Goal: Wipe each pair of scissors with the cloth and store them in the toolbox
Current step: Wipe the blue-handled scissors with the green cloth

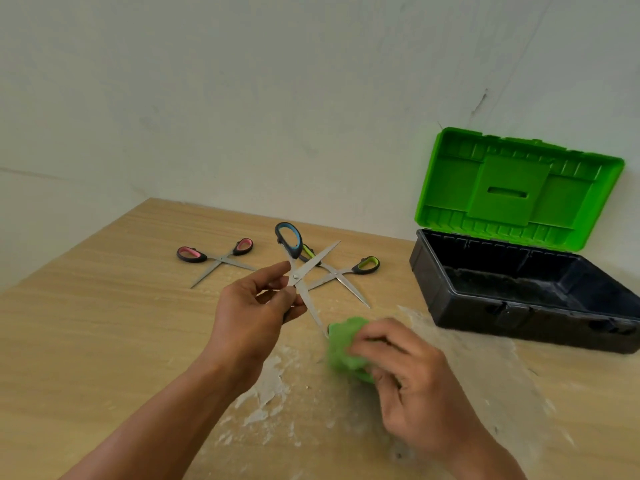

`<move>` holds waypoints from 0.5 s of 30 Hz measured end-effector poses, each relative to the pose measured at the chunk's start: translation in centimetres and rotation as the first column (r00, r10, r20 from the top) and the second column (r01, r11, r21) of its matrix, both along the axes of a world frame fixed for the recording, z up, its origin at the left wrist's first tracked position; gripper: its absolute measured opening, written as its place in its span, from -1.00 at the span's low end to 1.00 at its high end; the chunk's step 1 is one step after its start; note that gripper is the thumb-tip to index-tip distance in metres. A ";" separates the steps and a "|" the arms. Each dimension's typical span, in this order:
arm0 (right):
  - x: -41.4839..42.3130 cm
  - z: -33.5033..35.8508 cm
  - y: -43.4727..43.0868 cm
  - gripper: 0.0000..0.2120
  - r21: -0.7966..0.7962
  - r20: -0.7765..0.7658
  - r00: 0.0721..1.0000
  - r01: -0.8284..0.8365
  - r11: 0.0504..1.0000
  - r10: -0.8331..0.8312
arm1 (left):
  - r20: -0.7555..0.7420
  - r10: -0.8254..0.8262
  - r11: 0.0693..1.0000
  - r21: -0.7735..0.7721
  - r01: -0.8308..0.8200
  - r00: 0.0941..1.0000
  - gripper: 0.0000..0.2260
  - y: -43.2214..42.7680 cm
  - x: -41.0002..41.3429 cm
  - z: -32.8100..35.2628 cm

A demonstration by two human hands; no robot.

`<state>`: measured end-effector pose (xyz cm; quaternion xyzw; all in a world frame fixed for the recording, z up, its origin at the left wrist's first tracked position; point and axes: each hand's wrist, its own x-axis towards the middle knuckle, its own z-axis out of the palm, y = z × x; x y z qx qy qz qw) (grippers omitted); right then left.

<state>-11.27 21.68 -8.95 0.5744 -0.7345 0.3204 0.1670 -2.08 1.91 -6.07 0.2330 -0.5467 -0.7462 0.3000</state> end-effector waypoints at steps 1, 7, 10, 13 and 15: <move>-0.2 0.2 0.1 -0.73 -0.053 0.014 0.998 0.057 0.997 -0.056 | -0.006 -0.010 1.000 0.000 0.010 1.000 -0.68 0.1 0.1 0.0; -1.3 0.5 0.4 -0.70 -0.182 0.158 0.945 0.312 0.933 -0.285 | -0.006 -0.057 0.997 -0.048 0.057 0.998 -0.84 0.6 0.3 0.1; -1.5 0.2 0.4 -0.74 -0.184 0.190 0.934 0.336 0.924 -0.302 | 0.035 -0.018 0.985 -0.169 0.024 0.999 -0.87 0.8 0.4 -0.1; -1.8 0.1 0.5 -0.74 -0.186 0.218 0.919 0.371 0.910 -0.330 | 0.083 0.031 0.961 -0.276 -0.007 0.996 -0.89 0.8 0.5 -0.3; -1.9 0.1 0.6 -0.72 -0.193 0.240 0.907 0.394 0.898 -0.346 | 0.095 0.032 0.957 -0.291 -0.003 0.995 -0.90 0.8 0.5 -0.3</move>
